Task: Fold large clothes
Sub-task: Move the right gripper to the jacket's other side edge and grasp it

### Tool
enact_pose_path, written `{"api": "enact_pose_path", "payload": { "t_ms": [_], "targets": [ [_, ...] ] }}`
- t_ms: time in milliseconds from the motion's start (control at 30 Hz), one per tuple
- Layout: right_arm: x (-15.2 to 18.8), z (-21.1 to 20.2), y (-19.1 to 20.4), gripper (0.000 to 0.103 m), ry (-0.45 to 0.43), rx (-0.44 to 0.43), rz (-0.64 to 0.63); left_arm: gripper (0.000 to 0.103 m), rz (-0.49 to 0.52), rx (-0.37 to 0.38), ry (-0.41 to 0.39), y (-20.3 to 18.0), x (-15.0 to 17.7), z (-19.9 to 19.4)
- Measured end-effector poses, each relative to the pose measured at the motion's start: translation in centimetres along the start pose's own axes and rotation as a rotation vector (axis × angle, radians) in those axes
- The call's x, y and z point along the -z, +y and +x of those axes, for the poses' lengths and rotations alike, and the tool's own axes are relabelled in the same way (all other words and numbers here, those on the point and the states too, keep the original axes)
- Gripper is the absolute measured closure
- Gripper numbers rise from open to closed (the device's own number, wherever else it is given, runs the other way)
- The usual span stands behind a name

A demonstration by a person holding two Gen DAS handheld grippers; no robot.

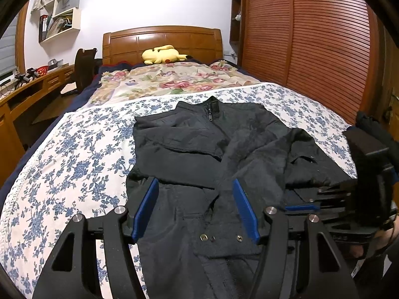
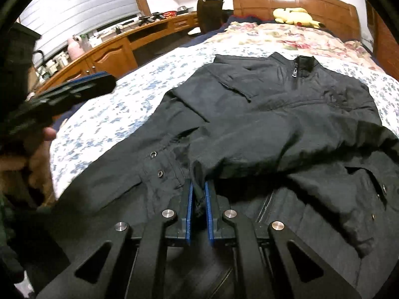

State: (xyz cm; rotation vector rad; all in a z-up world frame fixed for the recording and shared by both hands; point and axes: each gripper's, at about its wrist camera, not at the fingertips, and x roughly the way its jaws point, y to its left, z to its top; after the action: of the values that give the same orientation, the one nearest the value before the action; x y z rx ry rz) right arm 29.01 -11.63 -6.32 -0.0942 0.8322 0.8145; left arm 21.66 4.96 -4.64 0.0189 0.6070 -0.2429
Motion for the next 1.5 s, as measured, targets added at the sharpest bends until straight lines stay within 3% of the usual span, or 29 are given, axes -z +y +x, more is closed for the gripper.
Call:
{"api": "enact_pose_path", "payload": {
  "t_ms": [133, 200, 300, 567, 733, 867, 1000, 1100, 1333, 1433, 1500],
  "targets": [
    [0.5, -0.2, -0.8, 0.087, 0.032, 0.045, -0.05, 0.04, -0.001, 0.0, 0.008, -0.3, 0.0, 0.3],
    [0.1, -0.7, -1.4, 0.072, 0.021, 0.081, -0.069, 0.04, 0.002, 0.004, 0.012, -0.5, 0.0, 0.4],
    [-1.0, -2.1, -3.6, 0.06, -0.015, 0.172, -0.079, 0.04, 0.002, 0.022, 0.017, -0.8, 0.0, 0.7],
    [-4.0, -1.0, -17.3, 0.058, 0.022, 0.499, -0.002, 0.04, 0.025, 0.058, 0.026, -2.7, -0.6, 1.9],
    [-5.2, 2.1, -24.1, 0.058, 0.086, 0.612, 0.062, 0.04, 0.043, 0.073, 0.04, -4.0, -0.8, 2.9],
    [-6.0, 4.9, -26.5, 0.058, 0.126, 0.608, 0.076, 0.04, 0.056, 0.086, 0.06, -5.0, -0.7, 3.8],
    [-6.4, 6.1, -28.0, 0.09, 0.114, 0.597, 0.038, 0.04, 0.068, 0.101, 0.074, -5.8, -0.7, 4.4],
    [-5.9, 5.4, -28.9, 0.096, 0.117, 0.65, 0.042, 0.04, 0.079, 0.113, 0.084, -6.4, -0.8, 4.8],
    [-5.7, 5.0, -29.7, 0.096, 0.12, 0.624, 0.118, 0.04, 0.096, 0.126, 0.095, -7.4, -0.6, 5.1],
    [-6.3, 3.6, -29.4, 0.088, 0.096, 0.576, 0.14, 0.04, 0.094, 0.127, 0.094, -7.3, -0.6, 4.9],
    [-6.8, 2.2, -28.8, 0.074, 0.055, 0.558, 0.13, 0.04, 0.09, 0.127, 0.092, -7.2, -0.6, 4.9]
  ]
}}
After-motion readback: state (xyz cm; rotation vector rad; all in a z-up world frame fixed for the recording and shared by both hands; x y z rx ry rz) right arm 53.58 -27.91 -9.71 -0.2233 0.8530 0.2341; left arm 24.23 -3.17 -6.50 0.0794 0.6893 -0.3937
